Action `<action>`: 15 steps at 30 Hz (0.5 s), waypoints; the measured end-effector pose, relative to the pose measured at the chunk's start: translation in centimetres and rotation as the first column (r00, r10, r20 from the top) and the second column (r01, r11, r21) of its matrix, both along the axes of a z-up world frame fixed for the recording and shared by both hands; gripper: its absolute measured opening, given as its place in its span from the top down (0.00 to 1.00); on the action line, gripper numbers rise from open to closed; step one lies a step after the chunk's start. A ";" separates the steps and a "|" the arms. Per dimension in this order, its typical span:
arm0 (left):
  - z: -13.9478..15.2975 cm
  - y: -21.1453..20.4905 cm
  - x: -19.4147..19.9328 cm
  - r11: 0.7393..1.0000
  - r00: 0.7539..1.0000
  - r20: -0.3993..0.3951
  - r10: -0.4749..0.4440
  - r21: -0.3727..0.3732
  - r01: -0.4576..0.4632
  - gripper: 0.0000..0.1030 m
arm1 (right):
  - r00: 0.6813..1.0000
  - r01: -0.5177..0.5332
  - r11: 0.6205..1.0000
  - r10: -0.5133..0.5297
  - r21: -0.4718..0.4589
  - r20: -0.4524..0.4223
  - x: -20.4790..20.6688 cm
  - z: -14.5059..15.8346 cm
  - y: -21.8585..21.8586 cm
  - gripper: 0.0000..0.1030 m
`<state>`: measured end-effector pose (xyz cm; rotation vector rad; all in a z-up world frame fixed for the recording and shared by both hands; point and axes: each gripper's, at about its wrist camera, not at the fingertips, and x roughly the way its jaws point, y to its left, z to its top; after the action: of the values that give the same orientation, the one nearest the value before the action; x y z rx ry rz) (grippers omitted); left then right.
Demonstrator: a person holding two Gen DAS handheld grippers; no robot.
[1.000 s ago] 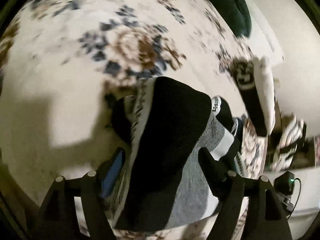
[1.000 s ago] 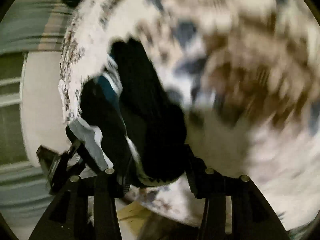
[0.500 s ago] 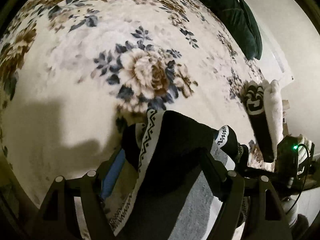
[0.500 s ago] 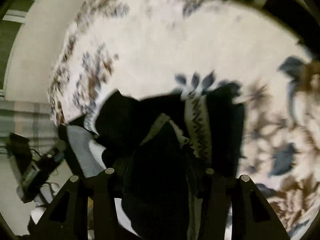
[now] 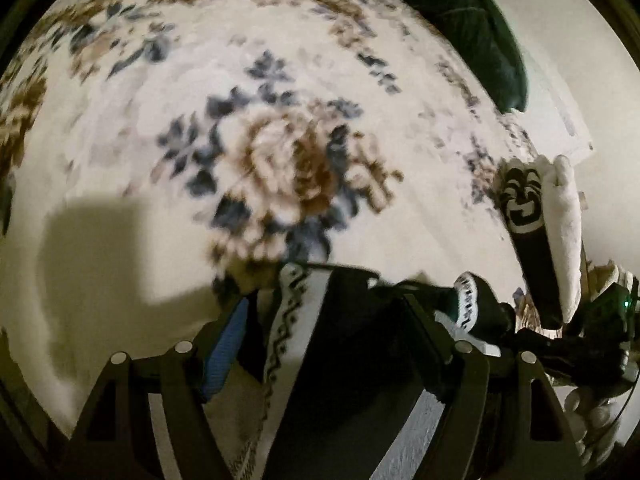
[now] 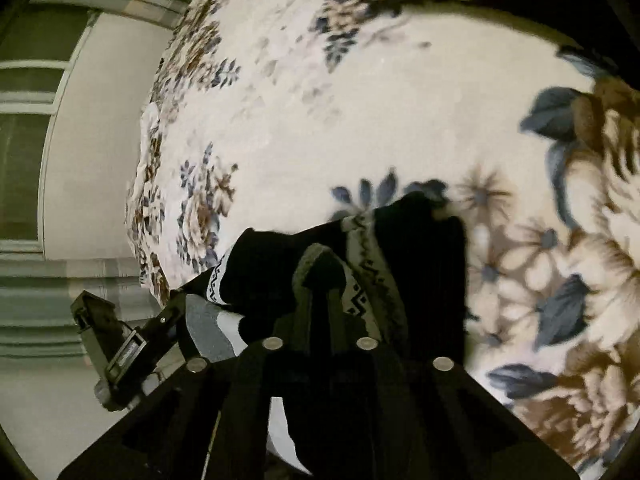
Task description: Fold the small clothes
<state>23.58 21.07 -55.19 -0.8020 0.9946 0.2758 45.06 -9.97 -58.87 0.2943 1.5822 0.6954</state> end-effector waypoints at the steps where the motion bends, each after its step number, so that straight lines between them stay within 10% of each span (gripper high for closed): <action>1: 0.1 -0.1 0.2 1.000 1.000 0.003 -0.014 0.009 0.014 0.49 | 1.000 0.002 1.000 -0.002 -0.002 0.011 0.1 0.2 -0.3 0.82; 3: 0.2 -0.3 0.5 0.999 0.999 0.000 -0.035 0.032 0.035 0.61 | 0.999 -0.014 0.999 0.015 -0.033 0.035 0.0 0.5 -0.7 0.62; 6: 0.3 -0.4 0.5 0.999 0.999 0.006 -0.037 0.038 0.037 0.71 | 0.998 -0.063 0.995 0.063 -0.075 -0.005 -0.6 -1.0 -0.7 0.60; 9: 0.4 -0.4 0.4 0.998 0.999 0.009 -0.034 0.047 0.034 0.74 | 0.996 -0.093 0.991 0.094 -0.101 0.002 -1.5 -1.9 -0.5 0.96; 15: -0.1 0.2 0.6 0.999 1.000 -0.007 -0.023 0.031 0.023 0.74 | 0.983 0.072 0.989 -0.047 -0.132 0.178 -1.2 1.6 -3.1 0.97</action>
<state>24.20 21.22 -55.28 -0.7615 1.0035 0.2735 43.88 -13.02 -57.26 0.1724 1.4404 0.5469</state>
